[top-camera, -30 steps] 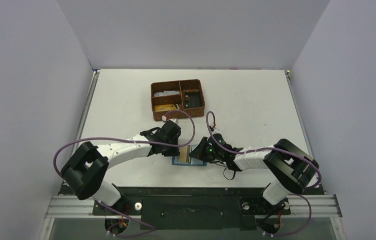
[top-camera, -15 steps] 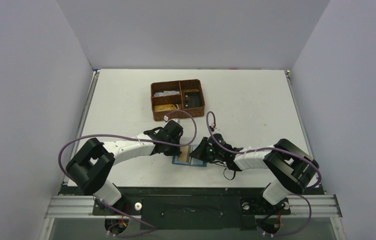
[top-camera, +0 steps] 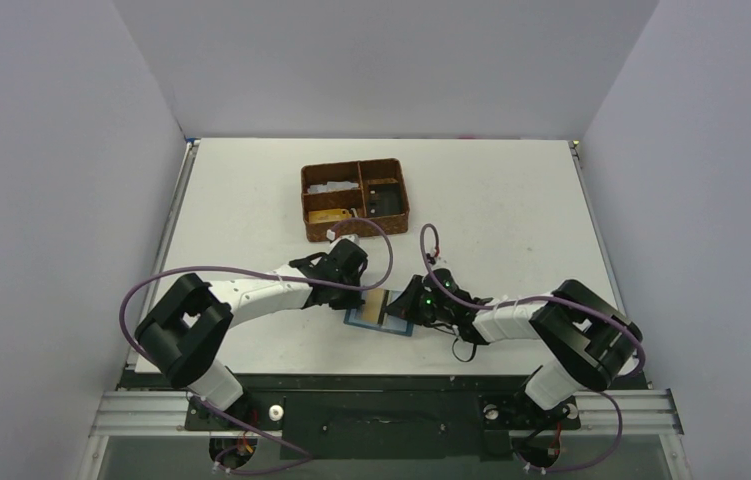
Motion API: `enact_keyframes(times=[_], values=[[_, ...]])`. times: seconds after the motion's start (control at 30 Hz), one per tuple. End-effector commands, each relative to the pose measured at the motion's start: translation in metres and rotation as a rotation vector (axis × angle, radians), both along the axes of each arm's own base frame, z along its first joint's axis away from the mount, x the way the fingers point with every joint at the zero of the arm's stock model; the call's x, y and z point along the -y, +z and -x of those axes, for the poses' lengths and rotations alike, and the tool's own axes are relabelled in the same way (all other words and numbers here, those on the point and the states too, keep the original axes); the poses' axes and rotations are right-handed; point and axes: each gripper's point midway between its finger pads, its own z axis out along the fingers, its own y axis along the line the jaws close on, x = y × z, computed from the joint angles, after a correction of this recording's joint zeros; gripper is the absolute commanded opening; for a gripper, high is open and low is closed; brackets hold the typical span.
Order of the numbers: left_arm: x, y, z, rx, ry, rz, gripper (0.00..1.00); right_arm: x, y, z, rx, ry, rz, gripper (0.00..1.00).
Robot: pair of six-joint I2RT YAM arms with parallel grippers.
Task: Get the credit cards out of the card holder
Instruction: Remove the credit card from the card holder.
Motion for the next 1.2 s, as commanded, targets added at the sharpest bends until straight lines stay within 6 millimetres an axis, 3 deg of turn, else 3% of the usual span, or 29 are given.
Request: enact_keyframes(times=[0.0, 0.53, 0.87, 1.17], values=[[-0.039, -0.036, 0.017, -0.078, 0.041, -0.161, 0.00, 0.011, 0.000, -0.004, 0.027, -0.023, 0.011, 0.00], [-0.043, -0.035, 0.020, -0.081, 0.072, -0.135, 0.00, 0.031, 0.005, 0.000, 0.039, -0.059, 0.012, 0.00], [-0.037, -0.028, 0.018, -0.066, 0.075, -0.099, 0.00, 0.041, 0.027, -0.001, 0.083, -0.067, 0.042, 0.00], [-0.023, -0.013, 0.013, -0.043, 0.052, -0.045, 0.00, 0.037, 0.044, -0.004, 0.111, -0.059, 0.026, 0.00]])
